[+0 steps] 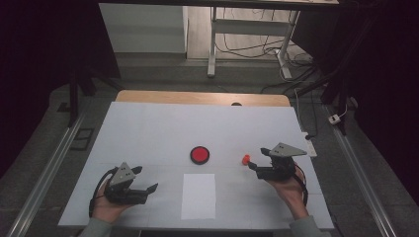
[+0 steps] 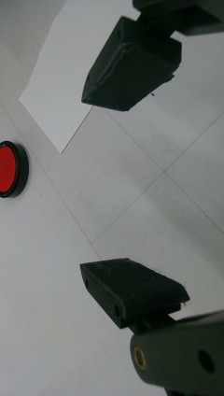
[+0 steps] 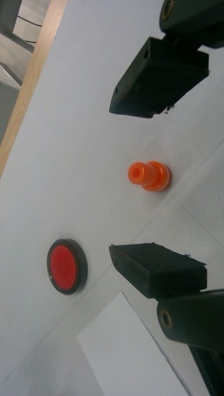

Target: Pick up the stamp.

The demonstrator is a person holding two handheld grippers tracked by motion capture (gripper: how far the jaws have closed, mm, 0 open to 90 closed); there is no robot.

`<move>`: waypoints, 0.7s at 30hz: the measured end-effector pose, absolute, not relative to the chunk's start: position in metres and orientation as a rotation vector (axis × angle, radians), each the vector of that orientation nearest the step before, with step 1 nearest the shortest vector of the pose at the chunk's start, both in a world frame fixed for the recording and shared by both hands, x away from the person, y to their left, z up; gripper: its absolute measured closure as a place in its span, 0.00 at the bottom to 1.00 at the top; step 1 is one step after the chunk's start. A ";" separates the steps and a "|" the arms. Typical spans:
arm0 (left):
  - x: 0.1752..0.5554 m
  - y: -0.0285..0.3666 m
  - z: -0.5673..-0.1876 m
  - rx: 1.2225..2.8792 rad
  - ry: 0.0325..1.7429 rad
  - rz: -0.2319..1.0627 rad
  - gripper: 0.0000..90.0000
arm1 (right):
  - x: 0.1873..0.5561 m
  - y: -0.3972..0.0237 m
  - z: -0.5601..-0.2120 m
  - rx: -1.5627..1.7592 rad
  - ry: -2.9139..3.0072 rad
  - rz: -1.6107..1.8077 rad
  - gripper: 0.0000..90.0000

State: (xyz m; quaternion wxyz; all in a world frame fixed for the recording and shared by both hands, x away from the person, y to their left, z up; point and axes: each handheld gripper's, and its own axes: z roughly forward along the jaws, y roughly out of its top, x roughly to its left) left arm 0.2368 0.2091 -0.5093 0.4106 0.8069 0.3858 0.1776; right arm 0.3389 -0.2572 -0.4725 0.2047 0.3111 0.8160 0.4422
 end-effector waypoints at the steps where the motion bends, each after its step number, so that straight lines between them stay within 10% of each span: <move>1: 0.237 0.209 -0.509 2.032 0.971 0.446 0.19 | 0.344 -0.255 -0.475 0.883 2.279 1.231 0.29; 21: 0.238 0.209 -0.510 2.035 0.974 0.447 0.19 | 0.373 -0.238 -0.503 0.943 2.310 1.198 0.39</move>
